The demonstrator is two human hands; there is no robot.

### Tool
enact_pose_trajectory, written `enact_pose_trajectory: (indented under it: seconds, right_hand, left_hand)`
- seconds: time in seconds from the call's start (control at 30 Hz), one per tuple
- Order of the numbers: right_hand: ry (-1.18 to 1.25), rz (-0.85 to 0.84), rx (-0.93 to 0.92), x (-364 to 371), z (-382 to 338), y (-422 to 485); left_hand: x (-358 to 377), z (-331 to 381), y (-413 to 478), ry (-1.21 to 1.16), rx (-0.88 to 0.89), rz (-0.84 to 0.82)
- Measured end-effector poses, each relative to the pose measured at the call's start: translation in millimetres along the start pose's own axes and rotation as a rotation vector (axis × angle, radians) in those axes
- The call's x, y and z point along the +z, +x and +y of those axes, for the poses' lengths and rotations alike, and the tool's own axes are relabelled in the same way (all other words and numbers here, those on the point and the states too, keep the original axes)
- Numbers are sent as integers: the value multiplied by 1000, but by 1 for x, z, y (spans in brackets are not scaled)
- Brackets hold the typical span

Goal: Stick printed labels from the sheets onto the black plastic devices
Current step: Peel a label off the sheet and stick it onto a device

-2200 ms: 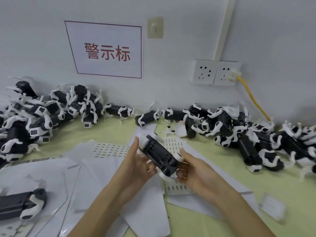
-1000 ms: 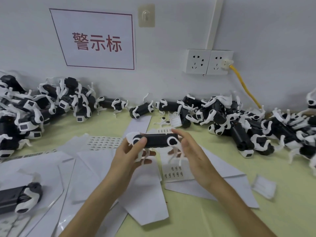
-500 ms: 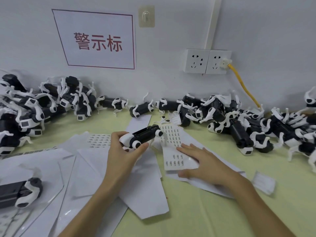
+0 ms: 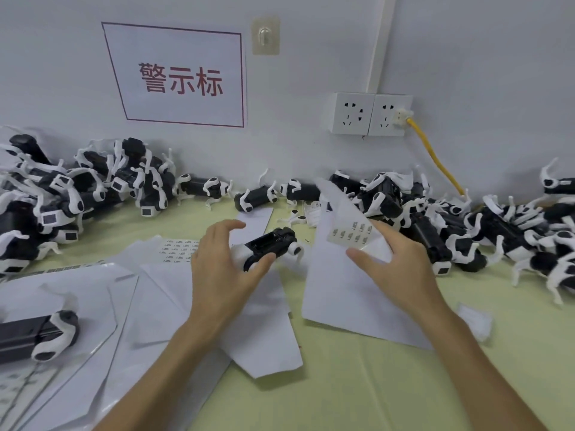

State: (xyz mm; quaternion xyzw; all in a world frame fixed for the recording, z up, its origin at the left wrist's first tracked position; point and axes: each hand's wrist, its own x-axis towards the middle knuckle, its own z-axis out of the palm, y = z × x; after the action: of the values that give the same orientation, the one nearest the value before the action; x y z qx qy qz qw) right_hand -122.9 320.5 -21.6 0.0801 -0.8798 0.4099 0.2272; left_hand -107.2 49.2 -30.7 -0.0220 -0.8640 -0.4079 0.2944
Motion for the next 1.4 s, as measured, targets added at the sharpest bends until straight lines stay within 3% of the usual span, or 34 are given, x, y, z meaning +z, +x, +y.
enact_pose_trajectory:
  seconds: [0.07, 0.13, 0.23, 0.33, 0.47, 0.57, 0.7, 1.03, 1.23, 1.4]
  right_hand:
    - [-27, -37, -54, 5, -9, -4]
    - [-48, -58, -88, 9, -16, -6]
    - [-48, -55, -127, 11, -20, -7]
    - [-89, -85, -182, 9, -19, -5]
    - [2, -196, -228, 8, -23, -6]
    - [134, -68, -293, 12, -25, -6]
    - [102, 83, -350, 18, -26, -6]
    - [56, 131, -385, 25, -19, -7]
    - [59, 201, -470, 29, -18, -11]
    - [27, 255, -511, 34, -18, -16]
  left_hand:
    - [-2, 11, -3, 60, 123, 38]
    - [-2, 25, -7, -34, 222, 43]
    - [7, 53, -7, -397, 61, -196]
    - [24, 71, 1, -589, -134, -416]
    - [35, 70, 1, -701, -197, -396]
    - [41, 61, -2, -749, -213, -414]
    - [41, 57, -3, -901, -311, -466]
    - [48, 58, -10, -909, -331, -535]
    - [48, 58, -9, -854, -367, -485]
    - [44, 54, -7, -888, -470, -523]
